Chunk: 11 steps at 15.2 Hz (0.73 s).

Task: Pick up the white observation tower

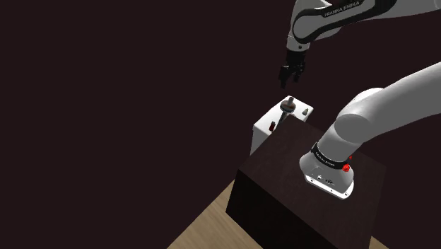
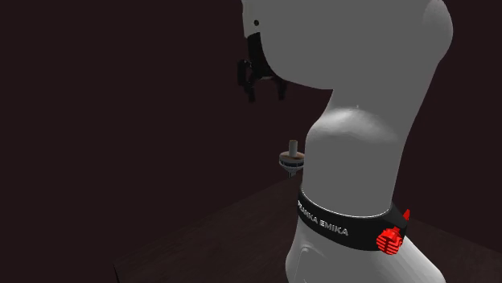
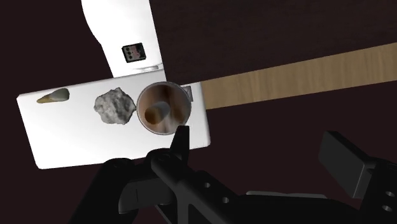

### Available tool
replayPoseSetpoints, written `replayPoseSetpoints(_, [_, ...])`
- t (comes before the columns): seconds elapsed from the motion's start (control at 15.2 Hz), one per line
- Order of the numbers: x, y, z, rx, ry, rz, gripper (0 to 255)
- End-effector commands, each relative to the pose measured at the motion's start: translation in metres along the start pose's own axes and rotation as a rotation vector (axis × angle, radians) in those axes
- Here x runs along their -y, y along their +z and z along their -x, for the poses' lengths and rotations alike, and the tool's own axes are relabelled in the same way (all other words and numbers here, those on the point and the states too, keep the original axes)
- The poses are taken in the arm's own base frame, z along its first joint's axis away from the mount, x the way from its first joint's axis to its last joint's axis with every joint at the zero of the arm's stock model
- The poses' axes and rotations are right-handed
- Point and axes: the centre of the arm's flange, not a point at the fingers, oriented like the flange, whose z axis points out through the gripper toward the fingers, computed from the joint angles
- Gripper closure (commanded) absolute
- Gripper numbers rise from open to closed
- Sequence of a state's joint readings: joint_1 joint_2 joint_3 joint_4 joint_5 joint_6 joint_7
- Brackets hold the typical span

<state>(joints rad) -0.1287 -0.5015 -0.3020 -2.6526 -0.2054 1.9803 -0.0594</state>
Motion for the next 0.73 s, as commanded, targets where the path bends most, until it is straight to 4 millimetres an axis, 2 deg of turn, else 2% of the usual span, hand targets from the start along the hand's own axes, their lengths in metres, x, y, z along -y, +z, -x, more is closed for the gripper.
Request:
replayPoseSetpoints(0.0, [-0.014,0.019,-0.009,0.003,0.015,-0.001,0])
replayPoseSetpoints(0.66, [-0.084,0.123,-0.059,0.031,0.087,-0.012,0])
